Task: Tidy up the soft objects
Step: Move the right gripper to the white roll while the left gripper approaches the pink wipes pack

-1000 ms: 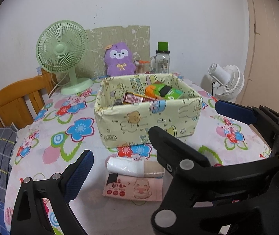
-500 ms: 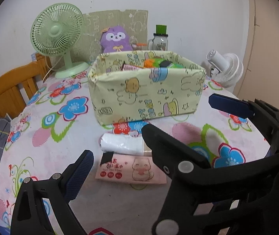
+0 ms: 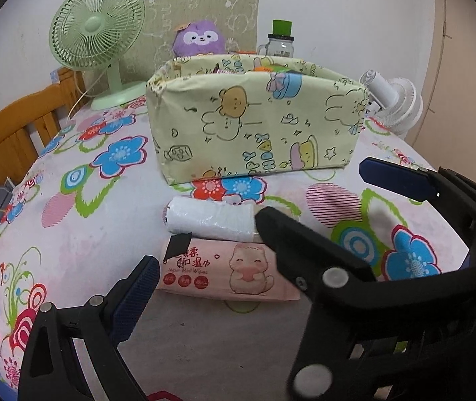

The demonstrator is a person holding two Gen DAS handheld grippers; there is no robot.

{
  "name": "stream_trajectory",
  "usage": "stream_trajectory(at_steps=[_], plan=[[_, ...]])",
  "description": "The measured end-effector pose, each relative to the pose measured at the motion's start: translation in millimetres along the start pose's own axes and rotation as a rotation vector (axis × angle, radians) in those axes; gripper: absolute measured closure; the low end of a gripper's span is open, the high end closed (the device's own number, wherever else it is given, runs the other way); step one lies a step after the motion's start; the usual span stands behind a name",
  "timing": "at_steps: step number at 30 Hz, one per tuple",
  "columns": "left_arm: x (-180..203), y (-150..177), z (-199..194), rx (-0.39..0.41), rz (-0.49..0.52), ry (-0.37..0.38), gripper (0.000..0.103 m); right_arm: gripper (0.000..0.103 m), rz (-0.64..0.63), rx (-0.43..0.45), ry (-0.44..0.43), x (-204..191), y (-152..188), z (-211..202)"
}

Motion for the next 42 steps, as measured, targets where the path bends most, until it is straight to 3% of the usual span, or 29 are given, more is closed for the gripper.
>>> stream_trajectory(at_steps=[18,25,32,42], plan=[[-8,4,21,-0.038,-0.008,-0.017,0.006,0.016,0.047,-0.073,0.028,22,15,19],[-7,1,16,-0.012,0.009,-0.030,0.019,0.016,0.063,-0.075,0.019,23,14,19],[-11,0,13,-0.010,0.008,-0.016,0.022,0.016,0.044,-0.076,-0.008,11,10,19],[-34,0,10,-0.015,0.001,-0.080,0.022,0.016,0.017,-0.076,-0.048,-9,1,30]])
Point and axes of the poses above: each gripper's, at about its wrist camera, not at the fingertips, and z roughly the way its jaws point, x to its right, y to its underside, the point moved 10 cm from there along z, roughly the way its jaws point, and after that the axes turned 1 degree about -z, right-handed, at the moved point
